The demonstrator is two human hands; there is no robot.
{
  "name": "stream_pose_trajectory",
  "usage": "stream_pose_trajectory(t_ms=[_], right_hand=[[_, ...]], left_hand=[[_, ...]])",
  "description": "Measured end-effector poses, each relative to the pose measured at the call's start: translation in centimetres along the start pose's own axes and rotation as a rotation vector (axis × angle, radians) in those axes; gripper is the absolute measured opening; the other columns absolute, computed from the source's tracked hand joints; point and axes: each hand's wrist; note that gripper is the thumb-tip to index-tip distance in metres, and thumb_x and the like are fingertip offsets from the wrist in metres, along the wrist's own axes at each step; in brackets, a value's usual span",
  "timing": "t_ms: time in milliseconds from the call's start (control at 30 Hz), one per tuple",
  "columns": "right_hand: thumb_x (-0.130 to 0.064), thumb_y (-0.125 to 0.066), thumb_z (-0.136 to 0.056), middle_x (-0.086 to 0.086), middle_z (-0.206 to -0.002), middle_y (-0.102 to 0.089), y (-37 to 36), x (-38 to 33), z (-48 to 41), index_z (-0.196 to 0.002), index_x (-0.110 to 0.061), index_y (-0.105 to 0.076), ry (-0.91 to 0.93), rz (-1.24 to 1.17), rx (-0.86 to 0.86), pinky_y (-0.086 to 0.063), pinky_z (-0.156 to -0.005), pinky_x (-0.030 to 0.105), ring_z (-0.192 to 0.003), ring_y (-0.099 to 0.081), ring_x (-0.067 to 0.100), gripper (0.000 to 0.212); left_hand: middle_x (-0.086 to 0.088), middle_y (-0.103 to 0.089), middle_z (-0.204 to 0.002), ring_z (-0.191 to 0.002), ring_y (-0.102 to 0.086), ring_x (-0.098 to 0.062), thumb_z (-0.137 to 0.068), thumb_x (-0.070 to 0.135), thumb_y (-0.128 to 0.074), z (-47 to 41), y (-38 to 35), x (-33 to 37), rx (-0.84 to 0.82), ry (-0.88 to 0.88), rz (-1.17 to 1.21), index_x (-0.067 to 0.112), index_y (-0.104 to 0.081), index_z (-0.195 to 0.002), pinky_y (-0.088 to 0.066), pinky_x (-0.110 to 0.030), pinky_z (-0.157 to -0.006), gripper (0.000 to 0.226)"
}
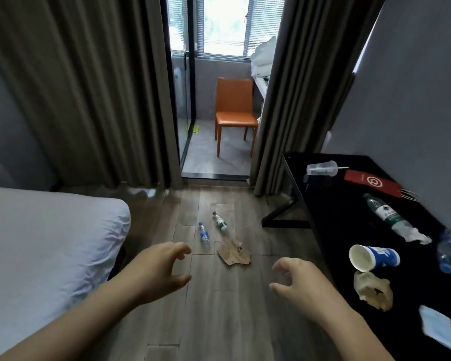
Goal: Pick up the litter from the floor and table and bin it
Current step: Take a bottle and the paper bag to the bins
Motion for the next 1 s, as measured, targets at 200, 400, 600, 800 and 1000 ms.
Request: stream_pose_trajectory(t_ms=[200,400,600,800,1000], right_hand=[[-0.045,-0.065,-0.081,-0.012,-0.111,-0.061,1.6,0.7,-8.7,-0.115,-0.031,-0.061,0.006,0.008,-0.002,-0.046,-0.084,0.022,-0.101,-0.054,0.004,0.038],[-0.043,-0.064,-0.081,-0.013,-0.108,-0.060,2.2,0.1,-17.6,-0.109,-0.031,-0.062,-0.026,-0.002,-0.006,-0.047,-0.084,0.022,-0.099,-0.055,0.004,0.030],[-0.041,-0.064,-0.082,-0.010,-0.111,-0.061,2.3,-1.4,-27.4,-0.113,-0.028,-0.063,-0.097,-0.020,-0.040,-0.049,-0.090,0.027,-0.105,-0.056,0.007,0.033],[-0.041,-0.064,-0.083,-0.011,-0.117,-0.060,1.4,-1.6,-35.3,-0.116,-0.029,-0.061,-0.198,-0.040,-0.075,-0.046,-0.089,0.023,-0.109,-0.055,0.007,0.036],[-0.042,-0.065,-0.081,-0.011,-0.115,-0.062,0.6,0.0,-41.3,-0.117,-0.030,-0.061,-0.259,-0.061,-0.133,-0.047,-0.088,0.024,-0.107,-0.057,0.006,0.038]], left_hand=[[0.020,-0.057,-0.115,-0.097,-0.054,0.003,-0.080,0.052,-0.065,-9.1,0.8,-1.0,-0.038,-0.014,0.010,0.037,-0.050,-0.126,-0.048,-0.018,-0.086,0.051],[0.022,-0.056,-0.117,-0.096,-0.052,0.004,-0.080,0.055,-0.063,-18.7,1.1,-4.2,-0.074,-0.034,0.015,0.040,-0.048,-0.127,-0.047,-0.016,-0.083,0.052],[0.022,-0.058,-0.114,-0.093,-0.051,0.006,-0.080,0.055,-0.062,-28.6,2.4,-8.9,-0.098,-0.072,0.028,0.040,-0.052,-0.123,-0.045,-0.013,-0.082,0.047],[0.016,-0.059,-0.117,-0.103,-0.056,-0.002,-0.083,0.049,-0.062,-37.6,3.0,-12.7,-0.216,-0.099,0.033,0.034,-0.053,-0.123,-0.049,-0.021,-0.087,0.044],[0.012,-0.060,-0.120,-0.107,-0.056,-0.005,-0.086,0.046,-0.061,-44.0,1.3,-14.4,-0.336,-0.064,0.044,0.029,-0.053,-0.125,-0.049,-0.024,-0.091,0.044]])
Point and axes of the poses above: each hand's wrist, its own z-axis away from the middle knuckle, its own y-axis out of the back of the hand, x = y × z
